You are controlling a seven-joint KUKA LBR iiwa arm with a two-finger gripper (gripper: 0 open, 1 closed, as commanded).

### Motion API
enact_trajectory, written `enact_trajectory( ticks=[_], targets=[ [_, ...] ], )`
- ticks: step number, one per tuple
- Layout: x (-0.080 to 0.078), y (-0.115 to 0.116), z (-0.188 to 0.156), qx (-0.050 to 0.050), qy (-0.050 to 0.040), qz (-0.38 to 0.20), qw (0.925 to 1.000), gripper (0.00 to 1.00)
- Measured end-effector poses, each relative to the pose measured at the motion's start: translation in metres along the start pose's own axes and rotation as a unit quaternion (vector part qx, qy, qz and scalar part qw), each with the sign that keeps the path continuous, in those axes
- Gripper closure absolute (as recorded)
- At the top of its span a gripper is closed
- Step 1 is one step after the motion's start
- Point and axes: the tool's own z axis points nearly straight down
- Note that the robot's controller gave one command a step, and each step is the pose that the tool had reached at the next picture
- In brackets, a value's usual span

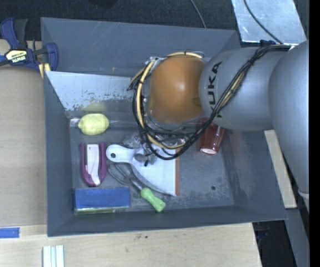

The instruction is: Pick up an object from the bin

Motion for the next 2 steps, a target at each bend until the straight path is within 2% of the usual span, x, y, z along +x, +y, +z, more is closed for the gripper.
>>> enact_trajectory(
  ticks=[1,2],
  targets=[
    [0.0,0.0,-0.002,0.0,-0.0007,0.007,1.0,1.0],
    [0.001,0.001,-0.027,-0.001,0.0009,0.007,1.0,1.0]
  ],
)
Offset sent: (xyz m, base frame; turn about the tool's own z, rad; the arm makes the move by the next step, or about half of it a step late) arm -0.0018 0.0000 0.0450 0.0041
